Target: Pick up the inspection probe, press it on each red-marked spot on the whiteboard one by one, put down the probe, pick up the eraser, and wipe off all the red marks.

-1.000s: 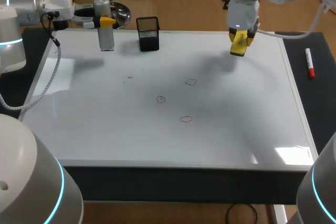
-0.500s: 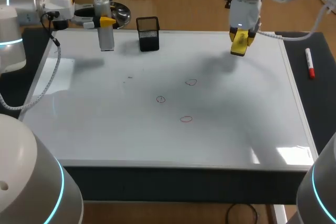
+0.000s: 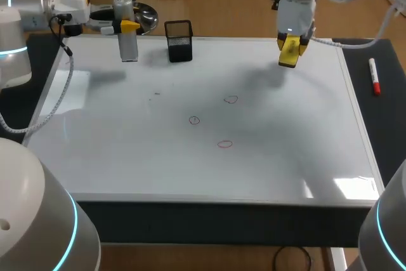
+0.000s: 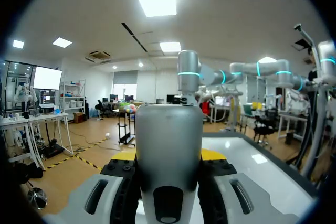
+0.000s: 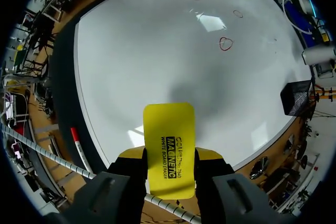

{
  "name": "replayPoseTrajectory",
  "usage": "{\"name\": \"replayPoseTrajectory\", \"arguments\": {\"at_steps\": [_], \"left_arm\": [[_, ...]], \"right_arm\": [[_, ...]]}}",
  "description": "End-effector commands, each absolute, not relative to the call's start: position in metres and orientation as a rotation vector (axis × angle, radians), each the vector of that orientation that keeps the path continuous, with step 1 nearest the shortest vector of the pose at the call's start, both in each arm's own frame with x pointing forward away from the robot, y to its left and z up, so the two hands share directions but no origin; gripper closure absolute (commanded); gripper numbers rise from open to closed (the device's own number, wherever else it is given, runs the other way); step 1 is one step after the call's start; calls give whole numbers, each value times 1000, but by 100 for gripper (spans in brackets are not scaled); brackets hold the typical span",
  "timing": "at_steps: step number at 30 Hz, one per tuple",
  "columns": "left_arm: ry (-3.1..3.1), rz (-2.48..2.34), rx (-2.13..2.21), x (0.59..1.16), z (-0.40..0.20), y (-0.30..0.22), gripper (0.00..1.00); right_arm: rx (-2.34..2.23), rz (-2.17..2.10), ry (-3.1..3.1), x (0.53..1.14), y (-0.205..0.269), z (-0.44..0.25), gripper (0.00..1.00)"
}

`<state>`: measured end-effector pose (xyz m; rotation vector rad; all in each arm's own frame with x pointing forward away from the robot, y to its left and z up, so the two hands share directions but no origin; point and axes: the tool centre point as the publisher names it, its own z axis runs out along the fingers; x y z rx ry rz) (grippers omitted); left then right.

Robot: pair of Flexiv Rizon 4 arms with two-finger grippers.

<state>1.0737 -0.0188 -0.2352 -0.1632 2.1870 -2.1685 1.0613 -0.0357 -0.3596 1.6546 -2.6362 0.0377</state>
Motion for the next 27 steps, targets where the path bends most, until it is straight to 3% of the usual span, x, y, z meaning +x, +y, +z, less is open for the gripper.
{"name": "replayPoseTrajectory", "arguments": {"at_steps": [1,10,27], "left_arm": [[2186,-2168,-162,1074,-234,-19,100],[2212,-2209,-41,1048,-228,-49,100],[2279,-2415,303,946,-222,-161,100]], "right_arm": [[1657,42,-2633,1062,-36,-358,100],[1657,42,-2633,1062,-36,-358,100],[1657,42,-2633,1062,-36,-358,100]]}}
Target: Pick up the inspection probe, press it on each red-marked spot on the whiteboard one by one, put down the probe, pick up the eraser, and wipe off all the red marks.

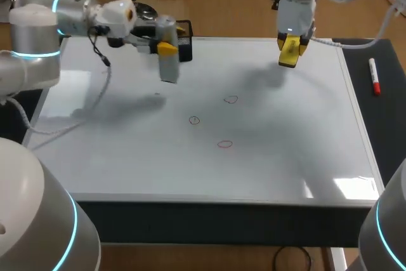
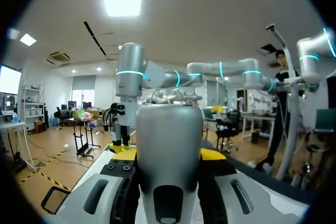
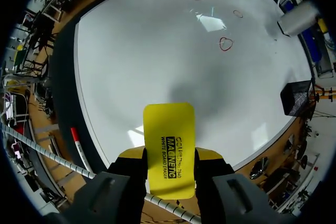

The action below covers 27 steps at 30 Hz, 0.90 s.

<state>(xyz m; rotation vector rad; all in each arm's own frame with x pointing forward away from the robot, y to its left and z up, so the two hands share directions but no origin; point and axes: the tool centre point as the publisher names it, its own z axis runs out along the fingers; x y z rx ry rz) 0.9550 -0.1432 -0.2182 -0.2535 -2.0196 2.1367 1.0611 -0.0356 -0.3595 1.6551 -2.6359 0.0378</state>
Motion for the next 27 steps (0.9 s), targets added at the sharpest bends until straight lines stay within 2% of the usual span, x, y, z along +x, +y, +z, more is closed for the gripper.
{"name": "replayPoseTrajectory", "arguments": {"at_steps": [1,27], "left_arm": [[-2003,2136,-277,942,-222,-165,100],[-1941,2055,-241,880,-268,-195,100]], "right_arm": [[1657,42,-2633,1062,-36,-358,100],[1657,42,-2633,1062,-36,-358,100]]}}
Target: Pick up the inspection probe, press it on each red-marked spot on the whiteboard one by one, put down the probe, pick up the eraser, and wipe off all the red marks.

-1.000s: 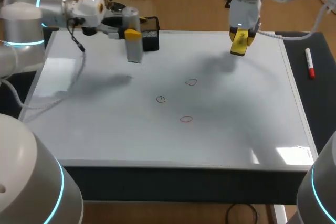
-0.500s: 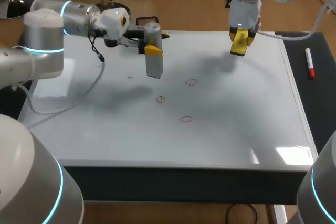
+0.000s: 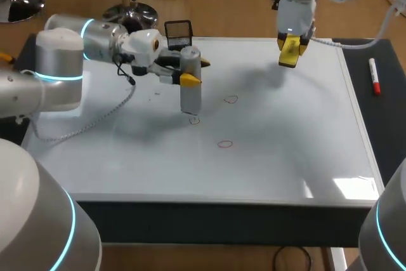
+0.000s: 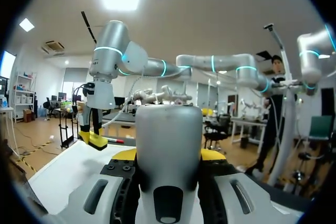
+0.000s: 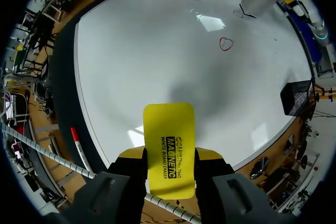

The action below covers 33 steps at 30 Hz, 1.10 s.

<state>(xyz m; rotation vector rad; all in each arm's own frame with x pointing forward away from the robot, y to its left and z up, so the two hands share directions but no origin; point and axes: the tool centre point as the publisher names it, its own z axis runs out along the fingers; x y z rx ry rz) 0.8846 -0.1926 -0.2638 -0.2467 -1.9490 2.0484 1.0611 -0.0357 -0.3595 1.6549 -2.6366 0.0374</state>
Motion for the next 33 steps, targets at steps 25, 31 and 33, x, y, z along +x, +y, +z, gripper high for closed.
{"name": "replayPoseTrajectory", "arguments": {"at_steps": [25,31,33], "left_arm": [[-1939,2033,-219,879,-295,-188,100],[-1946,2027,-223,878,-295,-189,100],[-1954,2025,-223,878,-295,-190,100]], "right_arm": [[1657,42,-2633,1062,-36,-358,100],[1657,42,-2633,1062,-36,-358,100],[1657,42,-2633,1062,-36,-358,100]]}}
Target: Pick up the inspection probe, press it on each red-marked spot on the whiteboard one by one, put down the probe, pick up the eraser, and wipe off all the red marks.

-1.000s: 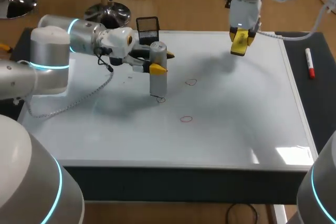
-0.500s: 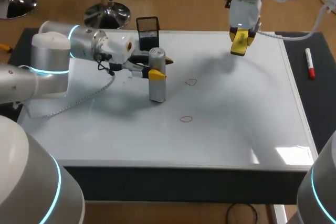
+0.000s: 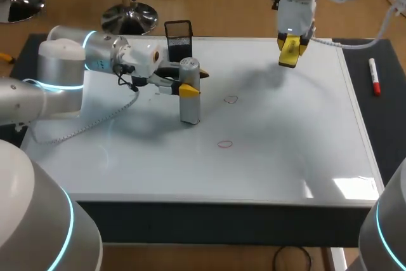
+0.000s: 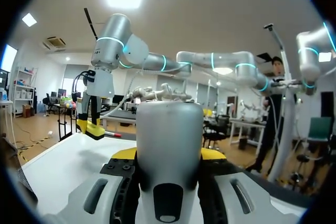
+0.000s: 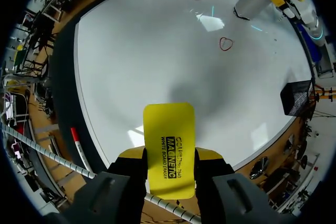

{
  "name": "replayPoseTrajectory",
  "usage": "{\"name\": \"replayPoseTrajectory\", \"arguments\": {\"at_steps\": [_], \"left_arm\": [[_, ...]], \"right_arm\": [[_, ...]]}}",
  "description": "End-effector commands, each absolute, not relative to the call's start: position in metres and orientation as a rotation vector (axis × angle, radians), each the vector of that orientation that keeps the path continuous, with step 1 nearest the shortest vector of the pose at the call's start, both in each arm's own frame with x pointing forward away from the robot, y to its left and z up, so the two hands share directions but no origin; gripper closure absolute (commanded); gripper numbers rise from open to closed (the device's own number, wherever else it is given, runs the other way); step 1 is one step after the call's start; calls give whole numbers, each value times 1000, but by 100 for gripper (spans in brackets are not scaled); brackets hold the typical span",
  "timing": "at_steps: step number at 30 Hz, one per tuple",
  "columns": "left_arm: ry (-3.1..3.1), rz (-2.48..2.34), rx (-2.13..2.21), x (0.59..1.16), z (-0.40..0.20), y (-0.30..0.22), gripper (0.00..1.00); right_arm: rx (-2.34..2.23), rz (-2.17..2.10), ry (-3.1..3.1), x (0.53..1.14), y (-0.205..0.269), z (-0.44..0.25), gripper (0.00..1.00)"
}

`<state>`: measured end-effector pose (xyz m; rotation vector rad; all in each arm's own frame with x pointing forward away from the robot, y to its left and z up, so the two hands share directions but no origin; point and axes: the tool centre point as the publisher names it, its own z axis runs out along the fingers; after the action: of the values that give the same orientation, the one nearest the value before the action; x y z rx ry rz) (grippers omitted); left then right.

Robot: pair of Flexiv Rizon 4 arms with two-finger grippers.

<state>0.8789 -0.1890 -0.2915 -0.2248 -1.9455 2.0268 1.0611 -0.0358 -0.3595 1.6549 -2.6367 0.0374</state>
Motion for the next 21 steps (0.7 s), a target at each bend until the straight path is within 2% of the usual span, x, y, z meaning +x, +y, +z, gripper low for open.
{"name": "replayPoseTrajectory", "arguments": {"at_steps": [1,9,21], "left_arm": [[-1956,2026,-222,877,-295,-190,100],[-1980,2058,-202,887,-262,-179,100],[-2054,2131,-117,939,-247,-145,100]], "right_arm": [[1657,42,-2633,1062,-36,-358,100],[1657,42,-2633,1062,-36,-358,100],[1657,42,-2633,1062,-36,-358,100]]}}
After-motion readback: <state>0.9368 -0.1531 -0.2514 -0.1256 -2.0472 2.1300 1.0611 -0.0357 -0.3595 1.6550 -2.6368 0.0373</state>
